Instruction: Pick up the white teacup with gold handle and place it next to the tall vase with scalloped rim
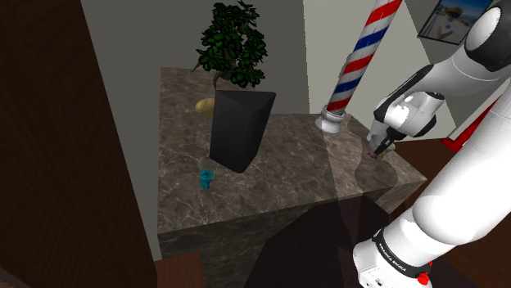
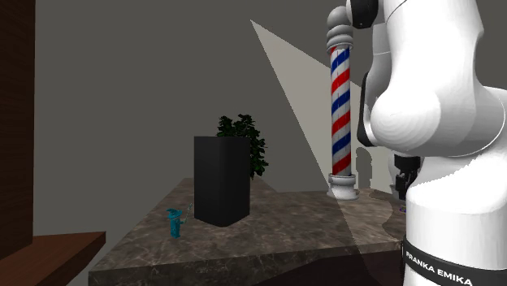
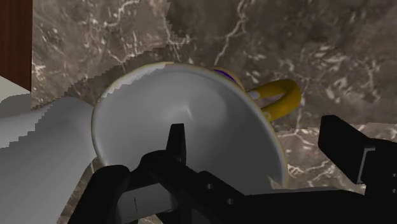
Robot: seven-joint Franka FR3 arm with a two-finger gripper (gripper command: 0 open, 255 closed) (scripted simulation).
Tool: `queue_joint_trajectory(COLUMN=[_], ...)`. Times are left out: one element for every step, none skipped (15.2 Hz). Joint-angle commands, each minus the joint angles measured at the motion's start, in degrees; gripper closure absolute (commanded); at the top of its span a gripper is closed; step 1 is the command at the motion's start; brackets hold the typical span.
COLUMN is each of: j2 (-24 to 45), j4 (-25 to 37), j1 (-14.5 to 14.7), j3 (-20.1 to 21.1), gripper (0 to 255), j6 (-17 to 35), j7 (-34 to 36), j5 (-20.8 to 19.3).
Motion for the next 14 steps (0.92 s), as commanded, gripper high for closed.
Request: queue_joint_trajectory(j2=[0.00,0.00,-2.96,-6.63,-11.70,-16.08,-15.29,-15.17,-15.15,-15.14,-15.15,-15.14,-15.14,-15.14], j4=[0.00,0.00,-1.15,-2.10,-2.53,-2.41,-2.55,-2.57,-2.57,-2.57,-2.57,-2.57,-2.57,-2.57], j1=[0.00,0.00,5.19,11.09,15.09,15.28,11.01,10.26,10.10,10.07,10.06,10.06,10.06,10.06], j3=[0.00,0.00,-6.32,-13.76,-19.78,-21.20,-16.65,-15.86,-15.68,-15.65,-15.64,-15.64,-15.64,-15.64], gripper=[0,0,0,0,0,0,0,0,0,0,0,0,0,0], j6=[0.00,0.00,-1.06,-2.35,-4.41,-6.89,-6.61,-6.57,-6.56,-6.56,-6.56,-6.56,-6.56,-6.56], j7=[0.00,0.00,5.63,13.10,23.39,30.89,29.18,28.92,28.87,28.86,28.86,28.86,28.85,28.85], j5=[0.00,0.00,-7.47,-17.55,-31.63,-42.03,-39.66,-39.31,-39.23,-39.22,-39.22,-39.22,-39.21,-39.21])
